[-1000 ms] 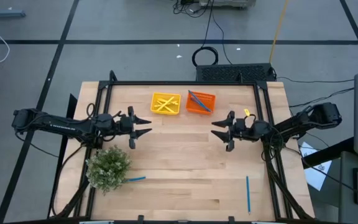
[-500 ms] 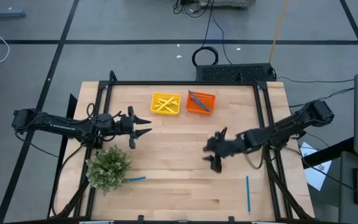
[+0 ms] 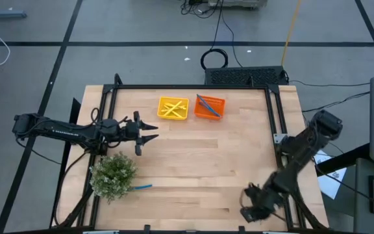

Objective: Sort pens & pencils
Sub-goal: Put the right blue pencil into the orange bin

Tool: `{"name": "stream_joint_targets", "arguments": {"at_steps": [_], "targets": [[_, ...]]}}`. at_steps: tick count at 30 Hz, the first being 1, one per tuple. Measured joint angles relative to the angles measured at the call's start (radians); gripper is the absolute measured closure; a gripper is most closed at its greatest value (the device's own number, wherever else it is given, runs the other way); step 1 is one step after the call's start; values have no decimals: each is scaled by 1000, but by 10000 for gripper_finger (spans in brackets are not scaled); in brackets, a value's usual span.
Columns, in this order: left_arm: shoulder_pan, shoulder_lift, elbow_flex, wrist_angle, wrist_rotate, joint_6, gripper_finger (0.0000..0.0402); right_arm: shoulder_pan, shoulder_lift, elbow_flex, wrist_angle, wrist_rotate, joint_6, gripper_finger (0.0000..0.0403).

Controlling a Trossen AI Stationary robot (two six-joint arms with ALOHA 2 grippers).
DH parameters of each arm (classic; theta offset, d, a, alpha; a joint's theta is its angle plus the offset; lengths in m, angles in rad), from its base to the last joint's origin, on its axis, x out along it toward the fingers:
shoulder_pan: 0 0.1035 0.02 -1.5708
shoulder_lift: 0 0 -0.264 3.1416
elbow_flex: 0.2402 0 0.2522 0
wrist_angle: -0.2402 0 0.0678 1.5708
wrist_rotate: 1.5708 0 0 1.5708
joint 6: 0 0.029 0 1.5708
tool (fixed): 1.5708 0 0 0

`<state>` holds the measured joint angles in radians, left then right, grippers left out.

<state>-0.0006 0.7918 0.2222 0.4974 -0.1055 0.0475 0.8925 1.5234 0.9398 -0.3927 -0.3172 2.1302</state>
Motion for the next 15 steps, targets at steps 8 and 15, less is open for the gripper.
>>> {"name": "stream_joint_targets", "arguments": {"at_steps": [8, 15], "targets": [[0, 0, 0, -1, 0, 0, 247, 53, 77, 0, 21, 5, 168, 227], [0, 0, 0, -1, 0, -17, 247, 60, 136, 0, 27, -52, 175, 227]]}}
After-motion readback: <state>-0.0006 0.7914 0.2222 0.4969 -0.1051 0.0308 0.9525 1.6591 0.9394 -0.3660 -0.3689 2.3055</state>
